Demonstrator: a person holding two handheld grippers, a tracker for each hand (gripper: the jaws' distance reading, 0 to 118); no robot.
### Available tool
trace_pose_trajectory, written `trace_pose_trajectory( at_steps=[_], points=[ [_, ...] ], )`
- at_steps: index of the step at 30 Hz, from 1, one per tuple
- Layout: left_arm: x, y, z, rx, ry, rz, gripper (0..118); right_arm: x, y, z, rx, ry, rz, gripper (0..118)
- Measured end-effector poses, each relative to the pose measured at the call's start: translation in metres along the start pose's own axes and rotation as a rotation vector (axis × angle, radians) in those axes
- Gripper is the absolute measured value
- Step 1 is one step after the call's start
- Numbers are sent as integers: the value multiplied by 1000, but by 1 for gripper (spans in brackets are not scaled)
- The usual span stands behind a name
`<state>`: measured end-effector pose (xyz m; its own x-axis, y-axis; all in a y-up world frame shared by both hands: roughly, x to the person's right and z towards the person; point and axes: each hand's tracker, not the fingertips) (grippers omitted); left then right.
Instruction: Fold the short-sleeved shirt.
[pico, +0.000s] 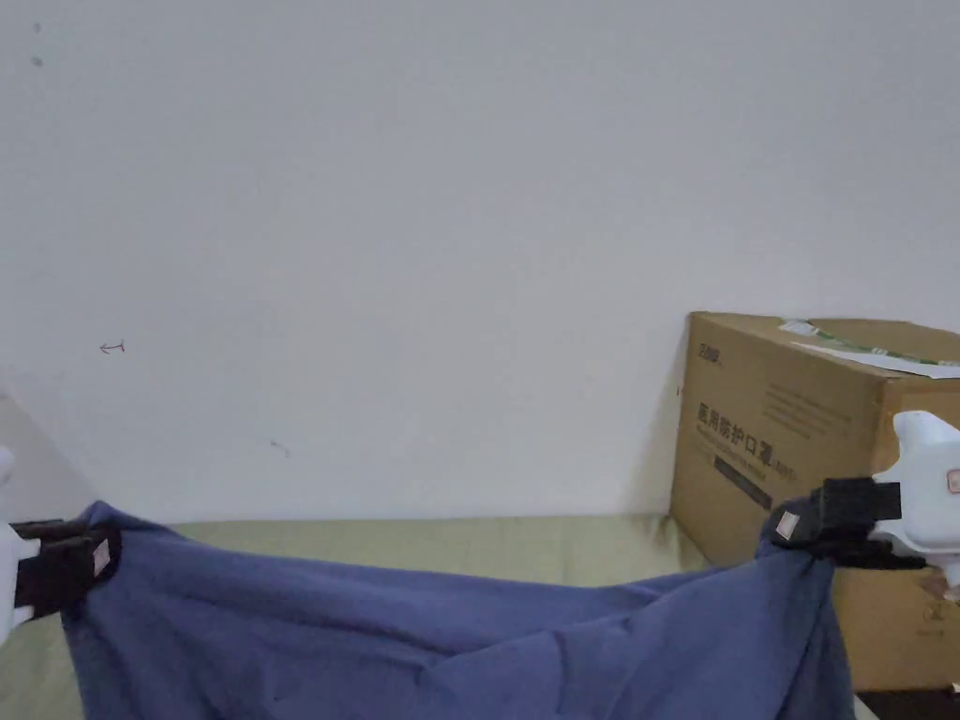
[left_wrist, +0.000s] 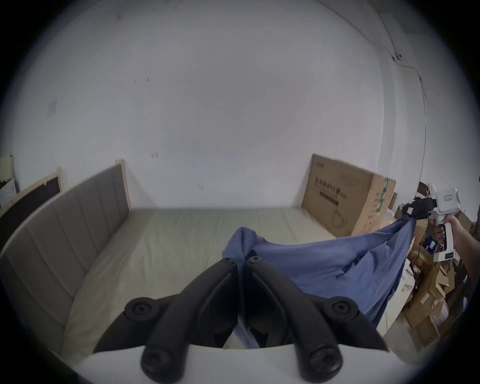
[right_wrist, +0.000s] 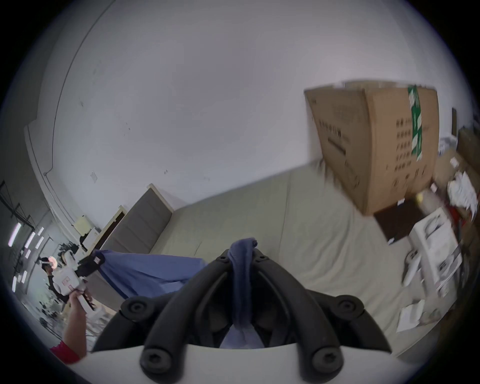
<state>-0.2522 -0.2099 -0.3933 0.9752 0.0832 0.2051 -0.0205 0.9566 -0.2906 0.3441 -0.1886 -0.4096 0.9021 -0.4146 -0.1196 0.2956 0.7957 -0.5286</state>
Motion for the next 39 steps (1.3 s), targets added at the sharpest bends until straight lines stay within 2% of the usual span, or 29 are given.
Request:
trace_pose_trajectory(
  at_steps=[3,6,9,13,19,23,26,28,33,36,39],
  points=[
    [2,41,2,39,-22,21,2,-19,32,14,52,-20,63,8],
    [6,73,-8,71,-9,12,2,-33,61,12,106,-42,86,8],
    [6,98,-37,73,35,3,2,-41,96,-11,150,-131,140,8],
    [-3,111,-86,85,80,51,2,-44,126,-48,223,-141,95,8],
    [-20,110,-153,105,113,100,2,-46,154,-109,295,-174,108,8],
    [-32,93,-183,112,123,122,2,-31,147,-146,310,-167,91,8],
    [-41,61,-200,74,115,141,2,-11,115,-178,272,-172,77,8],
    [-44,28,-211,1,103,167,2,9,80,-201,188,-205,75,8],
    [-40,-106,-223,-249,66,223,2,71,-63,-243,-72,-257,3,8],
    [-32,-191,-211,-418,54,238,2,107,-153,-249,-245,-280,-36,8],
    [-33,-251,-187,-507,13,220,2,125,-221,-222,-336,-293,-29,8]
  ],
)
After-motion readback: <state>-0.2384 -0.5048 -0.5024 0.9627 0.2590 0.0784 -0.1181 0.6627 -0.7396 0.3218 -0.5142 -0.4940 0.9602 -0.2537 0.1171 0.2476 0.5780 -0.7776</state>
